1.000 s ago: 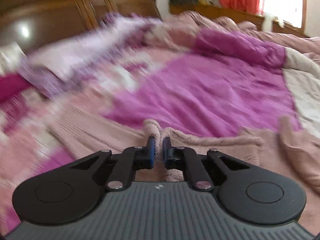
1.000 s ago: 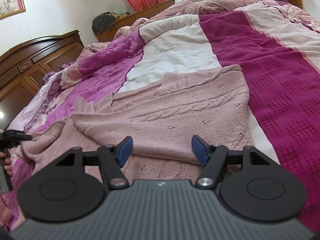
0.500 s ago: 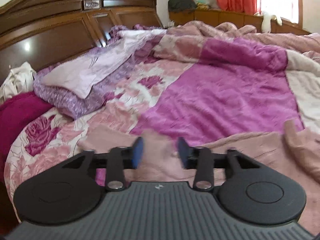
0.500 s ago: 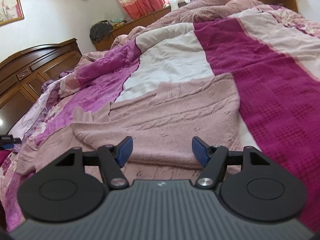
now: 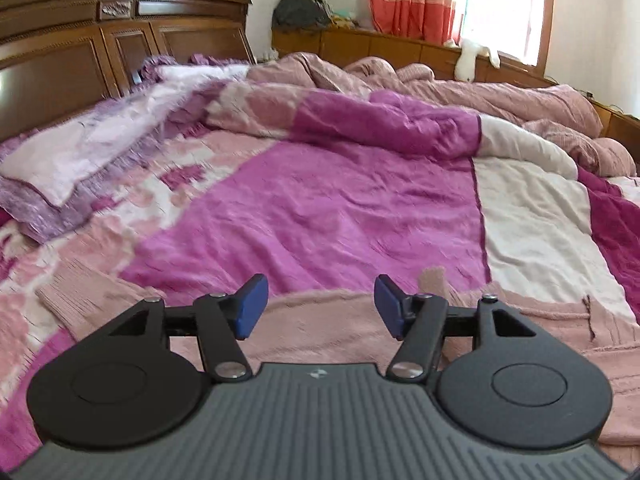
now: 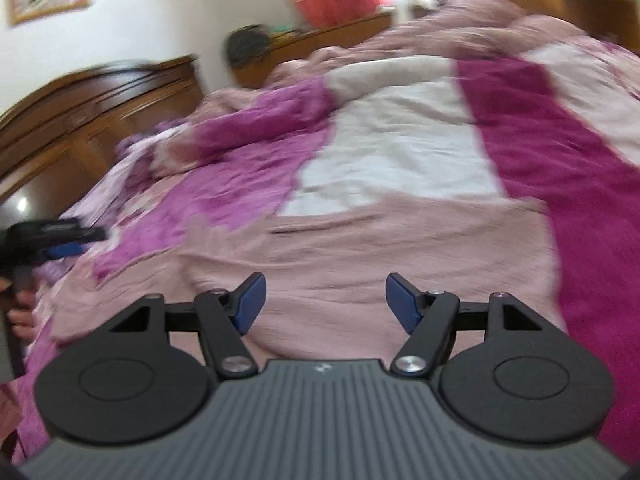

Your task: Fold small clothes

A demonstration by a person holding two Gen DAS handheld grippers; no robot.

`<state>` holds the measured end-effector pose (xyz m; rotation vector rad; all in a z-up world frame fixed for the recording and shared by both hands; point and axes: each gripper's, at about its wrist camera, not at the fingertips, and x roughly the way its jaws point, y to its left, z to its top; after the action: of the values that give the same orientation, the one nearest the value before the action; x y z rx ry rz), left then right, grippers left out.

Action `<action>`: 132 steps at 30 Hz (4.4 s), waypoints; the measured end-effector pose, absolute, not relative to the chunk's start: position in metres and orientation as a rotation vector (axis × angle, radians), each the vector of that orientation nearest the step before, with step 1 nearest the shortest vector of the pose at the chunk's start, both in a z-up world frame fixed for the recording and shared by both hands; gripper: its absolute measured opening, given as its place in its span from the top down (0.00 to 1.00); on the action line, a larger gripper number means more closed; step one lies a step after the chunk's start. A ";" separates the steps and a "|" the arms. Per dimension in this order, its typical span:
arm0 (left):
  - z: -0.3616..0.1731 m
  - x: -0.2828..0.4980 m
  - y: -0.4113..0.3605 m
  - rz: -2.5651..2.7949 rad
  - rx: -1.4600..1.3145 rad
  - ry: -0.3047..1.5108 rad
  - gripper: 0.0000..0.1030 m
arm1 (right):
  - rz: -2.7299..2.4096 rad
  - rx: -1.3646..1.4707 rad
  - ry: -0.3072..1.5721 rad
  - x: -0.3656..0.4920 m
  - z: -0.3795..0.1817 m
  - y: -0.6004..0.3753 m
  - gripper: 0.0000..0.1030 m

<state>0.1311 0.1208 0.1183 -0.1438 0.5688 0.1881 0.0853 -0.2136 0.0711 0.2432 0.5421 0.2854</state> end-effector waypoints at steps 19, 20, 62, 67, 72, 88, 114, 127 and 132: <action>0.091 0.133 0.124 0.134 -0.146 0.617 0.35 | 0.385 0.200 0.615 0.176 0.053 -0.128 0.89; 0.090 0.136 0.120 0.125 -0.146 0.618 0.35 | 0.351 0.230 0.602 0.178 0.056 -0.139 0.90; 0.083 0.214 -0.017 -0.081 -0.248 0.514 0.90 | 0.063 0.372 0.533 0.068 0.012 -0.284 0.48; 0.109 0.172 0.021 0.019 -0.207 0.524 0.90 | 0.060 0.382 0.533 0.068 0.013 -0.286 0.48; 0.090 0.136 0.061 0.139 -0.210 0.603 0.90 | 0.048 0.432 0.542 0.065 0.018 -0.290 0.47; 0.067 0.060 0.124 0.235 -0.259 0.669 0.70 | 0.018 0.458 0.549 0.031 0.043 -0.299 0.45; 0.044 0.087 0.328 0.659 -0.511 0.656 0.43 | 0.095 0.325 0.538 -0.008 0.067 -0.251 0.35; 0.028 0.122 0.345 0.590 -0.536 0.561 0.49 | 0.068 0.326 0.614 -0.004 0.050 -0.232 0.35; 0.031 0.119 0.346 0.516 -0.541 0.545 0.89 | 0.070 0.315 0.626 -0.003 0.049 -0.227 0.35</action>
<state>0.1190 0.3460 0.0312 -0.5412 0.5449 0.5164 -0.0028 -0.2273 0.0486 0.3153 0.6261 0.0703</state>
